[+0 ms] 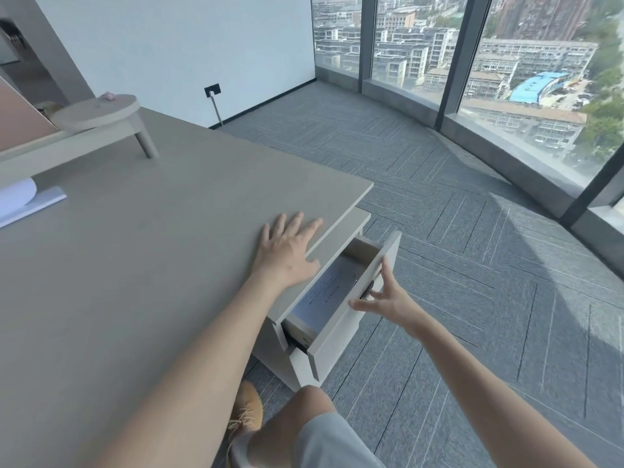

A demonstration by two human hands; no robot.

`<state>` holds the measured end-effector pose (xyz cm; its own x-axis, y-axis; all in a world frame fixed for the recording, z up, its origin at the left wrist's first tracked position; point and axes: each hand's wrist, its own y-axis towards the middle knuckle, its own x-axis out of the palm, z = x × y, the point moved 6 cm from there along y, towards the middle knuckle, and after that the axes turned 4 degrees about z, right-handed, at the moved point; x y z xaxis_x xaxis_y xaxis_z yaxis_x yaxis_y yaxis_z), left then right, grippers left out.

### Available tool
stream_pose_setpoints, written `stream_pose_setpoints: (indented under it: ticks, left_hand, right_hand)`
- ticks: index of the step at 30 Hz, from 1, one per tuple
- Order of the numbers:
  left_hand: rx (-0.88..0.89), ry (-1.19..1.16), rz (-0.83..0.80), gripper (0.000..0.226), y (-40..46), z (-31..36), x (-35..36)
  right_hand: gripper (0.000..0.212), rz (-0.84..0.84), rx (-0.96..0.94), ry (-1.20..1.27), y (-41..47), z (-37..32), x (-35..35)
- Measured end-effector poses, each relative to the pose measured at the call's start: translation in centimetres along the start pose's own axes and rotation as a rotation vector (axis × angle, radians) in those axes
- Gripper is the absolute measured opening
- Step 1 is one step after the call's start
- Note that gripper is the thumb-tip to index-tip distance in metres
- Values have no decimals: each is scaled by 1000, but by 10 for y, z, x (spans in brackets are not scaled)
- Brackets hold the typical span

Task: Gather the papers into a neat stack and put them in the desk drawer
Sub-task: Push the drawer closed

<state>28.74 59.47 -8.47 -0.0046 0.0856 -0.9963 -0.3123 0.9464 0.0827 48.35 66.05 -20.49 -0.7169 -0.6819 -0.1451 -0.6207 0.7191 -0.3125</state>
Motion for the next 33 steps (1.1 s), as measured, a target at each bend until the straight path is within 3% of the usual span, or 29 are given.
stream_pose_setpoints:
  ticks: [19, 33]
  left_hand:
    - [-9, -23, 36, 72, 2, 0, 2]
    - [-11, -33, 58, 74, 3, 0, 4]
  right_hand:
    - [142, 33, -56, 10, 42, -14, 32]
    - [133, 156, -43, -35, 58, -19, 43]
